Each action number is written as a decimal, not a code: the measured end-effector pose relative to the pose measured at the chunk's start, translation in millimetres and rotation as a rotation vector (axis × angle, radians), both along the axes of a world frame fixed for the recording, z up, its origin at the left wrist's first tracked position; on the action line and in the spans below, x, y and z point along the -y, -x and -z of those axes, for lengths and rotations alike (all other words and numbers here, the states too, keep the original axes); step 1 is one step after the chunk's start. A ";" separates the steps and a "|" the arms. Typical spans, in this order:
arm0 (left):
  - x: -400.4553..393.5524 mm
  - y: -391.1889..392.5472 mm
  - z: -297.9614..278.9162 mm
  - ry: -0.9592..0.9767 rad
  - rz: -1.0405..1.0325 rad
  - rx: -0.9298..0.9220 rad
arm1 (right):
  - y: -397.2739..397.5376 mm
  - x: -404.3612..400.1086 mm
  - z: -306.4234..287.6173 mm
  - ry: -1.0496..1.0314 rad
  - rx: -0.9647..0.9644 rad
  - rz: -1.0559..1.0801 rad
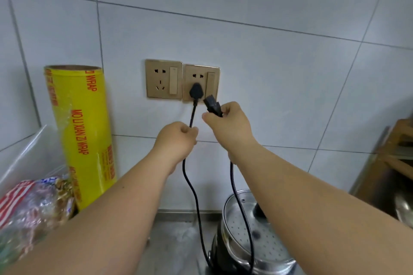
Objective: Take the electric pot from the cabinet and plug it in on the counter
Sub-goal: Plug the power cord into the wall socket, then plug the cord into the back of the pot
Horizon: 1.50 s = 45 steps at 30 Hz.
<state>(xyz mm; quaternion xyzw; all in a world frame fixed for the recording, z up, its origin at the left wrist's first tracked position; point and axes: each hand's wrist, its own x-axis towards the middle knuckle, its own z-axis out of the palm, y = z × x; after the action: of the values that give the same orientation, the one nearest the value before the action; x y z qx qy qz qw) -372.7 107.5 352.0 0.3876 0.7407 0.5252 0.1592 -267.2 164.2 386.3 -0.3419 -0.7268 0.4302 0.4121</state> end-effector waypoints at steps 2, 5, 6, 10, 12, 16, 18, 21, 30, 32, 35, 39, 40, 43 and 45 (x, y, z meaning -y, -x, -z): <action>13.9 -18.7 2.9 -0.076 0.120 0.162 | -14.7 12.0 11.2 0.106 -0.078 -0.091; 27.7 -50.0 2.9 -0.148 0.312 0.300 | -39.6 21.1 24.6 0.203 -0.215 -0.274; 31.5 -59.0 2.5 -0.179 0.345 0.325 | -48.3 21.1 27.8 0.222 -0.262 -0.339; 43.8 -87.1 6.1 -0.287 0.457 0.323 | -91.7 19.9 33.6 0.293 -0.362 -0.508; 48.1 -104.8 8.6 -0.342 0.549 0.336 | -116.0 17.5 39.3 0.339 -0.396 -0.574; 48.8 -150.6 15.0 -0.419 0.585 0.378 | -164.3 15.5 53.3 0.394 -0.402 -0.659; 46.3 -175.2 21.1 -0.405 0.581 0.366 | -190.2 16.7 62.4 0.446 -0.419 -0.677; 45.1 -211.7 31.3 -0.352 0.560 0.353 | -225.0 19.8 80.1 0.513 -0.433 -0.693; 55.9 -258.3 104.7 0.099 0.283 0.149 | -273.0 43.0 166.8 0.906 -0.348 -0.650; 60.6 -257.8 123.7 0.144 0.183 0.113 | -280.5 42.1 187.1 0.973 -0.331 -0.571; 65.0 -250.9 149.0 0.155 -0.101 0.087 | -292.3 31.8 213.7 1.038 -0.313 -0.322; 65.9 -249.8 176.5 0.310 -0.244 0.108 | -303.1 16.1 239.7 1.043 -0.225 -0.001; 63.6 -250.2 181.8 0.339 -0.238 0.124 | -303.6 12.7 243.6 1.024 -0.174 0.047; 54.4 -250.5 195.0 0.397 -0.229 0.110 | -300.5 4.2 251.9 0.910 -0.011 0.115; 49.7 -249.8 198.9 0.467 -0.199 0.047 | -296.7 0.3 257.0 0.819 0.085 0.140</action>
<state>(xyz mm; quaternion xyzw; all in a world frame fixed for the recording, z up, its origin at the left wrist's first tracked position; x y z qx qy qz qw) -122.9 57.8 153.1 0.2531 0.8725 0.3619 0.2092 29.5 163.9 129.3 -0.5434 -0.4873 0.6401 0.2399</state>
